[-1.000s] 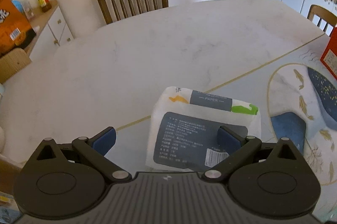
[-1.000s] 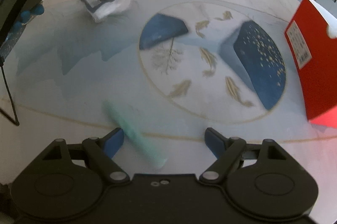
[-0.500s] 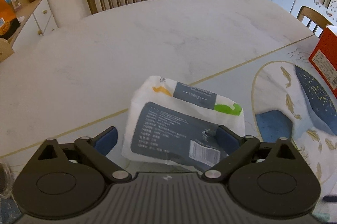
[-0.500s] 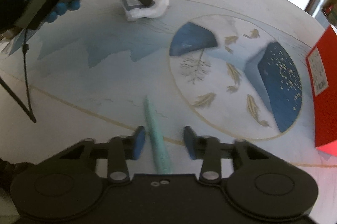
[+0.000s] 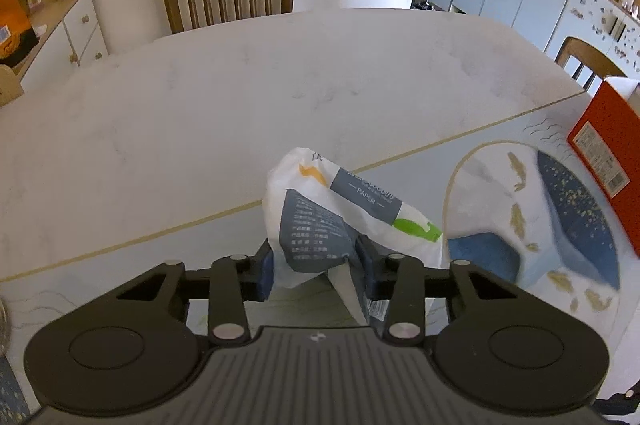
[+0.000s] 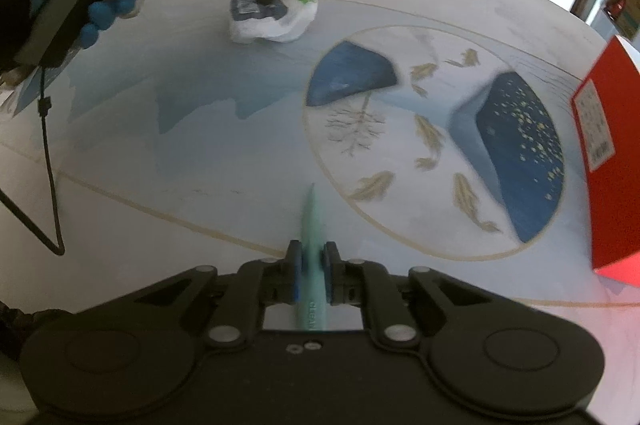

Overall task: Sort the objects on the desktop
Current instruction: 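Grasp the white-and-green bag with the left gripper while the right grasps the teal toothbrush, then carry the white bag and teal toothbrush over the shoebox with both grippers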

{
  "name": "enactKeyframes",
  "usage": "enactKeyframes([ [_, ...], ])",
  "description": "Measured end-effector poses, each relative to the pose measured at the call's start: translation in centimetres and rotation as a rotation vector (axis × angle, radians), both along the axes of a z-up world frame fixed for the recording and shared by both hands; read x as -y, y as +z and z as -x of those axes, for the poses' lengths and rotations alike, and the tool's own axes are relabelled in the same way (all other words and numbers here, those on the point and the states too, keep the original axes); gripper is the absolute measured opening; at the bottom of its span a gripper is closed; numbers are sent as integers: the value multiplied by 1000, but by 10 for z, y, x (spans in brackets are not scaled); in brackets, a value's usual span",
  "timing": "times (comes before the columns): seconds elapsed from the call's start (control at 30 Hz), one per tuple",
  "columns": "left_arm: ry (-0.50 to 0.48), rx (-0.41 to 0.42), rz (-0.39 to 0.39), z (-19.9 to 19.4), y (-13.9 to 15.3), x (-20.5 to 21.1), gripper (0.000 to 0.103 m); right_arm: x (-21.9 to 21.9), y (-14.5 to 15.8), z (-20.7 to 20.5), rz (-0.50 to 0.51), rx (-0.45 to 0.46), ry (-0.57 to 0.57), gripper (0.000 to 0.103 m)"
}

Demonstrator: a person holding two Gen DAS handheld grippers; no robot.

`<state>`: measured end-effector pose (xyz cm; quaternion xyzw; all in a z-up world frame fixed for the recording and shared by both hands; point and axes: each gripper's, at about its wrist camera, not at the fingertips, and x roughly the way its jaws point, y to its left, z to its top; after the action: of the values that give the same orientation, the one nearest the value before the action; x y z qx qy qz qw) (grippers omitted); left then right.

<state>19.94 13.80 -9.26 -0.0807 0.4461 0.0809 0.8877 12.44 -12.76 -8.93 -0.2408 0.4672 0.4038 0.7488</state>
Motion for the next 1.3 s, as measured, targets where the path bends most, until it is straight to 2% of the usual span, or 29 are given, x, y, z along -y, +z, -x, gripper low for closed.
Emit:
enactKeyframes([
  [0.1,-7,13,34,1,6,7,33,9,4,-5,-8,5,-28,10],
  [0.57,-117,42,147,13,39,82,33,64,39,-32,-95,9,-170,10],
  [0.97,-224,45,166,21,62,153,33,119,71,-51,-147,39,-248,10],
  [1.3,-297,57,164,10,84,213,33,167,99,-75,-200,46,-304,10],
])
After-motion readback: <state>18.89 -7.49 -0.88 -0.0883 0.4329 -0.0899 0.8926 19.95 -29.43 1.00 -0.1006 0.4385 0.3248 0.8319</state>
